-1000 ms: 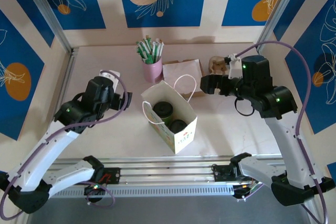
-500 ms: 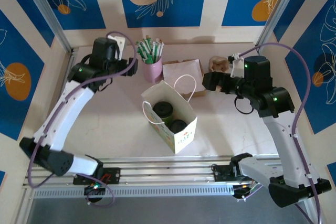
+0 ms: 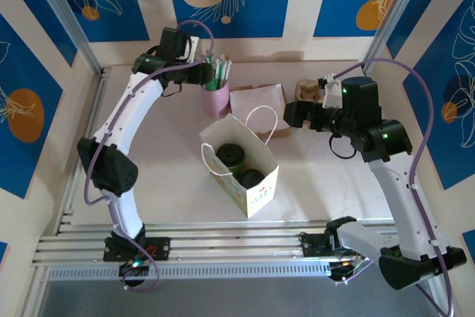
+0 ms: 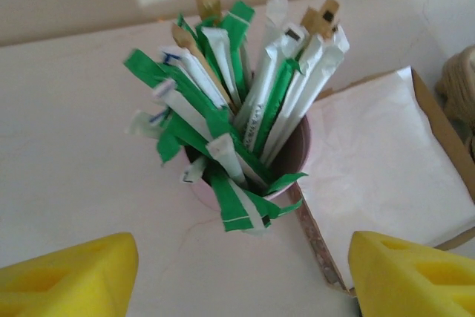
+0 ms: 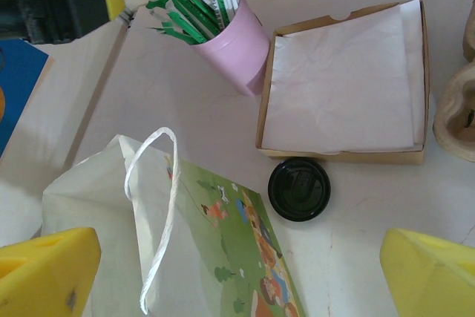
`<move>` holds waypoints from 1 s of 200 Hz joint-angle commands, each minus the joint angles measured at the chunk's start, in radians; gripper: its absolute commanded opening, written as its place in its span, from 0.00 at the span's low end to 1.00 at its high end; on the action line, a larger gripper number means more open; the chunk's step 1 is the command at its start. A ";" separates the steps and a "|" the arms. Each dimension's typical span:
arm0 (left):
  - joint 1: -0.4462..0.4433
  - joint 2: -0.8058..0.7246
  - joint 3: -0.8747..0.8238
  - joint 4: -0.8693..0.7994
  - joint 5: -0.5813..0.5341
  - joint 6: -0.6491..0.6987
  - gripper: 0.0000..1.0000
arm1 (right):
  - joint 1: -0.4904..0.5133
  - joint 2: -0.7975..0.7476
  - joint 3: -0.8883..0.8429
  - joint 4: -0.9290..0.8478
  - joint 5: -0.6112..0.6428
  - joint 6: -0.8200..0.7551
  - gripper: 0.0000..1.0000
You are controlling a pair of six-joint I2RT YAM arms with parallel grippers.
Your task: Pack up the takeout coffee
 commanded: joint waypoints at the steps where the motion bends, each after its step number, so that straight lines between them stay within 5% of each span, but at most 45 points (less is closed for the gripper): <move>1: -0.048 0.039 0.057 -0.063 0.007 -0.010 0.72 | 0.004 0.007 0.008 -0.025 -0.011 -0.028 0.97; 49: -0.072 0.119 0.118 -0.109 -0.023 -0.010 0.59 | 0.007 0.012 -0.005 -0.022 -0.014 -0.034 0.96; 134: -0.110 0.231 0.249 -0.158 -0.158 0.047 0.57 | 0.009 0.006 -0.018 -0.023 -0.011 -0.045 0.96; 200: -0.120 0.284 0.308 -0.160 -0.180 0.053 0.45 | 0.009 -0.001 -0.023 -0.029 -0.003 -0.064 0.96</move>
